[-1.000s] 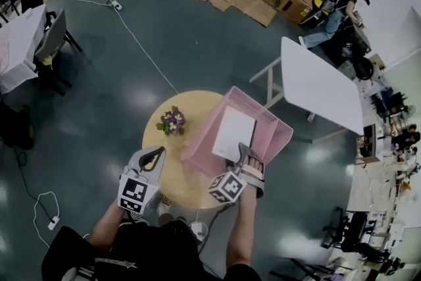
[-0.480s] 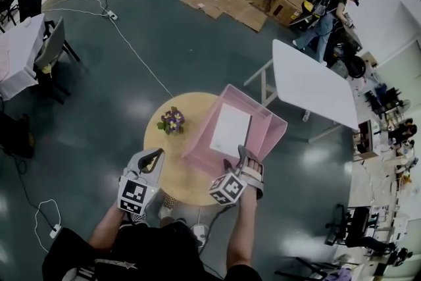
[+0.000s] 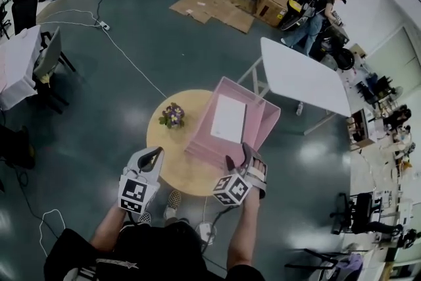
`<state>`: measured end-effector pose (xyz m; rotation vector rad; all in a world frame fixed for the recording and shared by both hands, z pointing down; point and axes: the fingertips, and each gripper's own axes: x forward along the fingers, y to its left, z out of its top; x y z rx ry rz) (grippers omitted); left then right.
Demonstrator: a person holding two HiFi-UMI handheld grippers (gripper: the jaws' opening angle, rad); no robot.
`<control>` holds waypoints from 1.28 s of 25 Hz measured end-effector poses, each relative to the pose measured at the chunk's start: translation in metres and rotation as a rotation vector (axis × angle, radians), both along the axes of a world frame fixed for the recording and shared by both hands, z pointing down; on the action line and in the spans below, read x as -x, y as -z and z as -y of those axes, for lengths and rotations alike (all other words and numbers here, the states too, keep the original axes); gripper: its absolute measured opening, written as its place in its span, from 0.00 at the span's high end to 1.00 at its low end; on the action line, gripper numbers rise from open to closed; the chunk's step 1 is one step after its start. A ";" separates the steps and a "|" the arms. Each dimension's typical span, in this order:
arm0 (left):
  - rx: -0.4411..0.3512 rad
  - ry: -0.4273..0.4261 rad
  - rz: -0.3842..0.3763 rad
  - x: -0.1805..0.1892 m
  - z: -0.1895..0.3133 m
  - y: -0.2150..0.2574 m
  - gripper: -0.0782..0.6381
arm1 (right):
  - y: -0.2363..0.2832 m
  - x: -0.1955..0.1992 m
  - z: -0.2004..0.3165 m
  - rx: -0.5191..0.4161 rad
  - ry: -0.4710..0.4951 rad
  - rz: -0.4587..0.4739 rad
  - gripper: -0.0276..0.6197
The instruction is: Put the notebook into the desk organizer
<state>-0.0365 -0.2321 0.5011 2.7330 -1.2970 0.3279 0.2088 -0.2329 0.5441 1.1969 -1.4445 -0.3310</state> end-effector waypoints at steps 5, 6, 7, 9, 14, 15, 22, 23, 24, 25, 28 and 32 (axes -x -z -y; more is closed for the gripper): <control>-0.025 -0.032 -0.008 0.002 -0.024 0.011 0.88 | 0.019 0.011 -0.039 -0.045 -0.041 0.082 0.44; -0.031 -0.041 -0.011 0.003 -0.029 0.012 0.88 | 0.022 0.013 -0.047 -0.059 -0.051 0.094 0.44; -0.037 -0.052 -0.014 0.005 -0.034 0.014 0.88 | 0.025 0.016 -0.055 -0.077 -0.063 0.104 0.44; -0.050 -0.075 -0.020 0.009 -0.045 0.016 0.88 | 0.032 0.021 -0.071 -0.125 -0.094 0.122 0.44; -0.071 -0.132 -0.017 0.004 -0.076 0.027 0.88 | 0.060 0.019 -0.119 -0.251 -0.174 0.207 0.45; -0.073 -0.141 -0.017 0.004 -0.082 0.028 0.88 | 0.064 0.020 -0.128 -0.278 -0.191 0.234 0.45; -0.092 -0.203 -0.011 0.006 -0.118 0.029 0.88 | 0.077 0.041 -0.191 -0.515 -0.303 0.519 0.47; -0.093 -0.209 -0.011 0.006 -0.122 0.029 0.88 | 0.077 0.046 -0.199 -0.553 -0.316 0.557 0.49; -0.091 -0.216 -0.012 0.006 -0.127 0.028 0.88 | 0.078 0.051 -0.207 -0.591 -0.330 0.596 0.49; -0.088 -0.223 -0.012 0.006 -0.131 0.028 0.88 | 0.077 0.057 -0.215 -0.626 -0.348 0.637 0.49; -0.081 -0.247 -0.012 0.004 -0.144 0.026 0.88 | 0.071 0.072 -0.239 -0.701 -0.403 0.782 0.56; -0.078 -0.276 -0.011 0.002 -0.160 0.025 0.88 | 0.063 0.091 -0.263 -0.730 -0.417 0.892 0.66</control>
